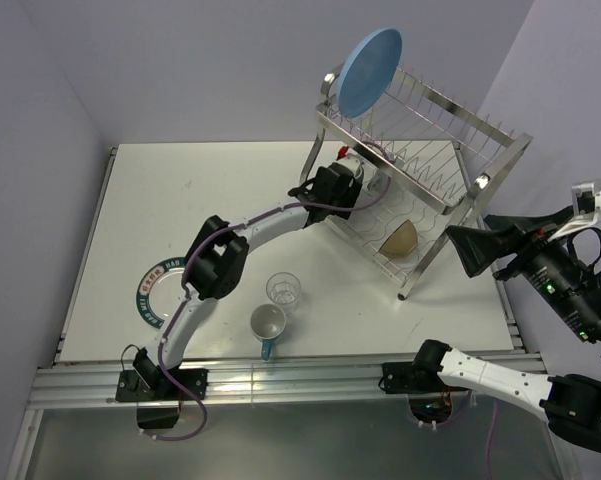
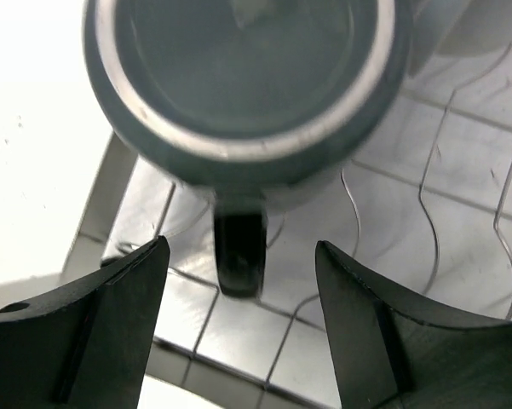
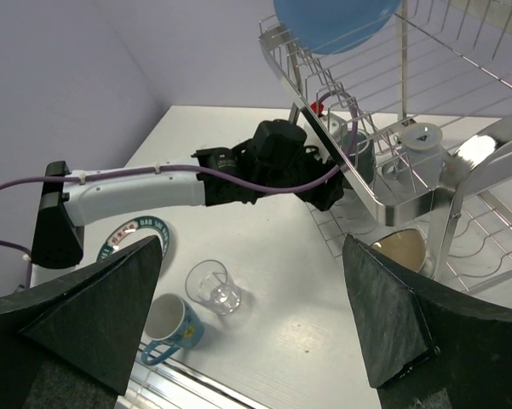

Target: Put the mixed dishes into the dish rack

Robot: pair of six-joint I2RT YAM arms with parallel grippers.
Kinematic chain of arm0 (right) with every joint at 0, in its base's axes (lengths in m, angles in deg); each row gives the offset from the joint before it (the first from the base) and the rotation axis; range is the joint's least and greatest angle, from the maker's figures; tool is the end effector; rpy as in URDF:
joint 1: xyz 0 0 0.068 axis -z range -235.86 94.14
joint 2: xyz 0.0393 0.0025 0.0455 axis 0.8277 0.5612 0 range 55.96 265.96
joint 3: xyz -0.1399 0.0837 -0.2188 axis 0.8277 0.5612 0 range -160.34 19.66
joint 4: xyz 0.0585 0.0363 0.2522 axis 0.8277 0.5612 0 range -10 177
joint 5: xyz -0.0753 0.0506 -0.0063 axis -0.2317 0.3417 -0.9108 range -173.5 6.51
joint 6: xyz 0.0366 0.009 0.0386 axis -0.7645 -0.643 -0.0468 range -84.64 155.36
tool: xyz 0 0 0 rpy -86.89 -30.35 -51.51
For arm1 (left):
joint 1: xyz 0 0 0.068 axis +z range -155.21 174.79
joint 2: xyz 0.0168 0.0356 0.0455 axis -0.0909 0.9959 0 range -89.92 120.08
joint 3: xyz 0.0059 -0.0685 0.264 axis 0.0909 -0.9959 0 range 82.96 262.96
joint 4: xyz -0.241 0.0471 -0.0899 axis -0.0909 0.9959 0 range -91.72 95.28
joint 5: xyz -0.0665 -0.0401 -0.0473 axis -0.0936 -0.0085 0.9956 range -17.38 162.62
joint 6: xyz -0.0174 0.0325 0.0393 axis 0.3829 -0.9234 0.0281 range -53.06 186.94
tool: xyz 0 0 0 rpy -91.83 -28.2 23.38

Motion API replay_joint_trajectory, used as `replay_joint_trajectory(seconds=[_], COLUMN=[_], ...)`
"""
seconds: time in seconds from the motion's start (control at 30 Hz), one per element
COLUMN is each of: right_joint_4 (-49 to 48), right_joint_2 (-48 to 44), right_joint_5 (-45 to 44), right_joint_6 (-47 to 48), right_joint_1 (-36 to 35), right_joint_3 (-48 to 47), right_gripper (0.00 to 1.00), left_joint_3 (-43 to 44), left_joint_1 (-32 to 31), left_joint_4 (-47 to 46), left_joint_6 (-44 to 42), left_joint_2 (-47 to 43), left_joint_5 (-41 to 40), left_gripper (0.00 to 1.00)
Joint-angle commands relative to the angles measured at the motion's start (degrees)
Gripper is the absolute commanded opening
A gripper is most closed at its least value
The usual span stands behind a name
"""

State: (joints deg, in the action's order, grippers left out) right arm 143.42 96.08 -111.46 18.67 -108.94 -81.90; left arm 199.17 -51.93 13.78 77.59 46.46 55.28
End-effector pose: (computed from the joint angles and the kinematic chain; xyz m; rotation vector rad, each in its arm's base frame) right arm 0.0061 -0.0197 0.5237 -0.1326 1.6239 0.5517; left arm 0.3846 -0.3927 0.2045 0.5090 2.1109 -0.2434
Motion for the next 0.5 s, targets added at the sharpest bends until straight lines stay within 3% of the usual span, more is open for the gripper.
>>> replay_joint_trajectory(seconds=[0.0, 0.13, 0.47], right_joint_4=[-2.8, -3.2, -4.0], right_joint_2=[-0.8, -1.4, -3.0], right_joint_5=[-0.7, -0.7, -0.2], right_joint_6=[1.0, 1.1, 0.5], right_joint_1=[0.3, 0.3, 0.3], right_joint_3=[0.5, 1.3, 3.6], right_gripper=[0.94, 0.94, 0.94], left_joint_3=[-3.0, -10.9, -21.5], left_joint_1=[-1.8, -3.6, -5.3], left_joint_4=[-3.2, -7.9, -7.2], left_joint_6=[1.0, -0.7, 1.4], left_joint_2=[-7.2, -11.4, -20.7], left_joint_5=[-2.0, -3.5, -7.9], left_gripper=[0.75, 0.76, 0.76])
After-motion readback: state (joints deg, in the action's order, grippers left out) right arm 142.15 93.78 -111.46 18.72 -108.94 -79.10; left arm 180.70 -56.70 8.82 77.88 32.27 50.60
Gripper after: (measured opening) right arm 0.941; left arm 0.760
